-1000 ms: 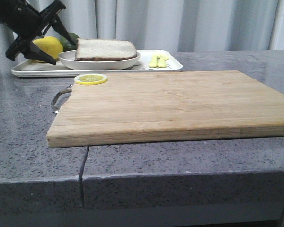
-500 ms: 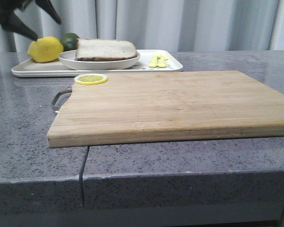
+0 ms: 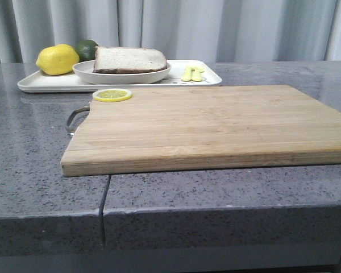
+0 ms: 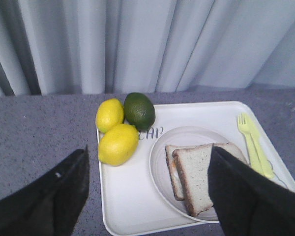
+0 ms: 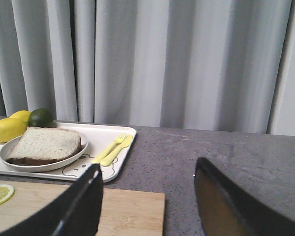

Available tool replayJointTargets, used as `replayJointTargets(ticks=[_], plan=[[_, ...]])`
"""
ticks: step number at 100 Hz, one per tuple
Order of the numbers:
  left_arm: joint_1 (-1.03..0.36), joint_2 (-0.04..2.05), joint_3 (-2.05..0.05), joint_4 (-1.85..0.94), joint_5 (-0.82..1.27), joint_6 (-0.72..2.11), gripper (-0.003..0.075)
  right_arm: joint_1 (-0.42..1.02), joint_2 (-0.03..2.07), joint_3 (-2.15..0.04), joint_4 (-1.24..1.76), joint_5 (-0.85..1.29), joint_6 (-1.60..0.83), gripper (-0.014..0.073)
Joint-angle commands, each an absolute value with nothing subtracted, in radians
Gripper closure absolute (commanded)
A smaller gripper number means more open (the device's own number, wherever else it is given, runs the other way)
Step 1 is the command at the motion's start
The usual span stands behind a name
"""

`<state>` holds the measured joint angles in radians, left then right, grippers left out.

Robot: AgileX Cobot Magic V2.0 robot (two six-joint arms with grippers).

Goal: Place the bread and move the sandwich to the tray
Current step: 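Withdraw the left gripper up and away from the tray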

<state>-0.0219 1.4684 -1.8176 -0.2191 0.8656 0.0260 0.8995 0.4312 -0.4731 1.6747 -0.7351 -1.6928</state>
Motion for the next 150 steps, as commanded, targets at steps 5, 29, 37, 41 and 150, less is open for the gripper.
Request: replayJointTargets(ticks=[5, 29, 37, 41, 150], plan=[[-0.052, 1.221, -1.573, -0.229, 0.64, 0.056, 0.0245, 0.895, 0.433, -0.498, 1.625, -0.727, -1.698, 0.0169], [-0.124, 0.702, -0.924, -0.229, 0.227, 0.071, 0.0246, 0.895, 0.433, -0.498, 1.625, -0.727, -1.698, 0.0169], [-0.137, 0.508, -0.758, -0.229, 0.136, 0.07, 0.0247, 0.895, 0.433, -0.498, 1.625, -0.727, -1.698, 0.0169], [-0.139, 0.431, -0.69, -0.229, 0.13, 0.07, 0.0253, 0.895, 0.433, -0.498, 1.625, -0.727, -1.698, 0.0169], [-0.135, 0.041, -0.47, -0.225, 0.355, 0.056, 0.0635, 0.895, 0.433, -0.498, 1.628, -0.724, -1.698, 0.0179]])
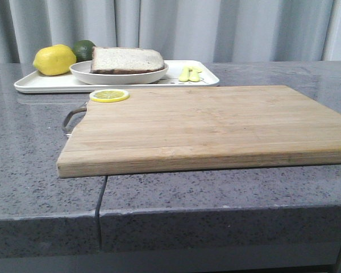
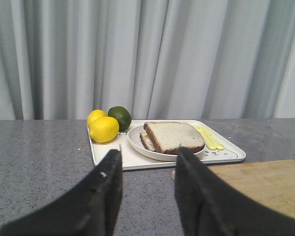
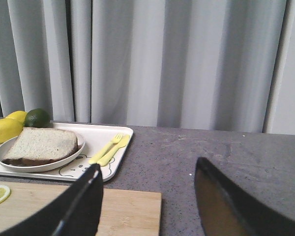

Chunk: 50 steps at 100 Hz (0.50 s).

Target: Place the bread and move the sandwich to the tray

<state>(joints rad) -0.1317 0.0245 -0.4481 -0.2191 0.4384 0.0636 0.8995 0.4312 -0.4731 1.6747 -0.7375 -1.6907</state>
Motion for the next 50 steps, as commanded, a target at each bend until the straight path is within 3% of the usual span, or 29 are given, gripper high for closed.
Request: replayJointTargets(ticks=[1, 10, 31, 50], plan=[[-0.135, 0.041, -0.47, -0.225, 0.355, 0.056, 0.0651, 0.895, 0.433, -0.498, 1.628, -0.725, -1.698, 0.0186], [-0.135, 0.041, -0.47, -0.225, 0.355, 0.056, 0.0739, 0.895, 0.433, -0.498, 1.629, -0.727, -1.698, 0.0278], [-0.135, 0.041, -0.47, -0.225, 0.355, 0.056, 0.074, 0.895, 0.433, -0.498, 1.632, -0.727, -1.698, 0.0669], [-0.135, 0.041, -0.47, -0.225, 0.355, 0.056, 0.0739, 0.895, 0.433, -0.498, 1.636, -0.727, -1.697, 0.0663]])
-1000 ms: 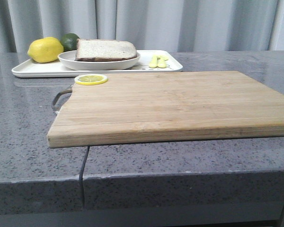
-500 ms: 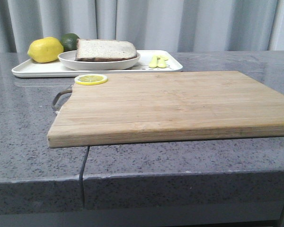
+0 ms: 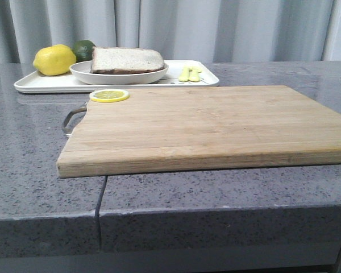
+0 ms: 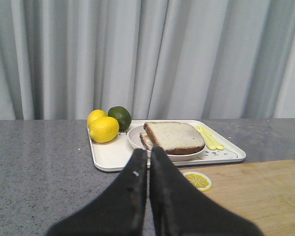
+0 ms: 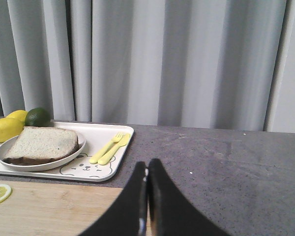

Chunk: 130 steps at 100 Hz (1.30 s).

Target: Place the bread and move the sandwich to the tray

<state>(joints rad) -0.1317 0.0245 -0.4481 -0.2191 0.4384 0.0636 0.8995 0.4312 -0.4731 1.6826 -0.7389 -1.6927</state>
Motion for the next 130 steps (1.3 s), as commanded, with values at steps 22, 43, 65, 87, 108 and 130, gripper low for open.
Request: replayJointTargets(ticks=[22, 43, 65, 87, 108, 130], plan=[[-0.135, 0.041, -0.47, -0.225, 0.355, 0.056, 0.0739, 0.895, 0.433, -0.498, 1.636, -0.726, -1.697, 0.0663], [-0.135, 0.041, -0.47, -0.225, 0.355, 0.056, 0.074, 0.895, 0.433, -0.498, 1.636, -0.726, -1.697, 0.0663], [-0.135, 0.037, -0.422, -0.173, 0.298, 0.071, 0.074, 0.895, 0.433, -0.498, 1.636, -0.726, -1.697, 0.0663], [-0.077, 0.037, -0.192, -0.062, 0.059, 0.071, 0.0739, 0.895, 0.433, -0.498, 1.636, -0.726, -1.697, 0.0663], [-0.018, 0.02, -0.039, 0.032, 0.058, 0.069, 0.074, 0.895, 0.433, -0.498, 1.636, -0.726, -1.697, 0.0663], [-0.018, -0.036, 0.015, 0.046, 0.083, 0.069, 0.0739, 0.895, 0.433, -0.498, 1.637, -0.725, -1.697, 0.0663]])
